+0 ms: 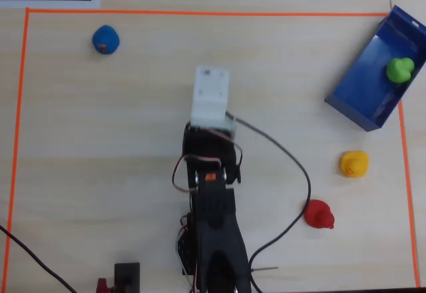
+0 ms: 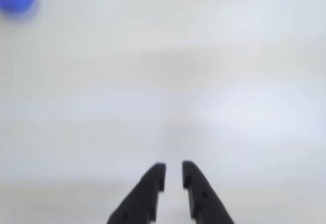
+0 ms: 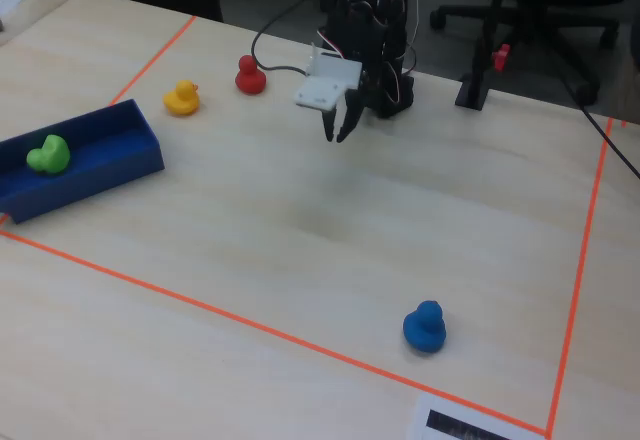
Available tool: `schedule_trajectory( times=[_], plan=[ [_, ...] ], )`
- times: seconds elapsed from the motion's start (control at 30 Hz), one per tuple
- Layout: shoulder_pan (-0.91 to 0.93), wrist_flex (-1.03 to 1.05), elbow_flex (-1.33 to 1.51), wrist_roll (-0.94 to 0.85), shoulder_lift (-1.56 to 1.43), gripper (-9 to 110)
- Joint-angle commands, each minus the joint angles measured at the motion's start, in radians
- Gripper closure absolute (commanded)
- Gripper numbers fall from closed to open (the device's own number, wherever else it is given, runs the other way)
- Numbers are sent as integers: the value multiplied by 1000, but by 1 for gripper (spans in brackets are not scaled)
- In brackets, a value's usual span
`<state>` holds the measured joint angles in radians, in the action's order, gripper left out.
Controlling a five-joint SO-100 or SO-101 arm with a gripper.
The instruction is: Grasp green duck and put it into box.
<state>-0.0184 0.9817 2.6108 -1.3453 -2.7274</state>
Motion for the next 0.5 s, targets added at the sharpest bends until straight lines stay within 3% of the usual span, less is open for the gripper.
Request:
schedule_trajectory(
  times=[0.0, 0.47],
  plan=[
    [-5, 52, 319, -12, -255, 101],
    [37, 296, 499, -152, -505, 101]
  ],
)
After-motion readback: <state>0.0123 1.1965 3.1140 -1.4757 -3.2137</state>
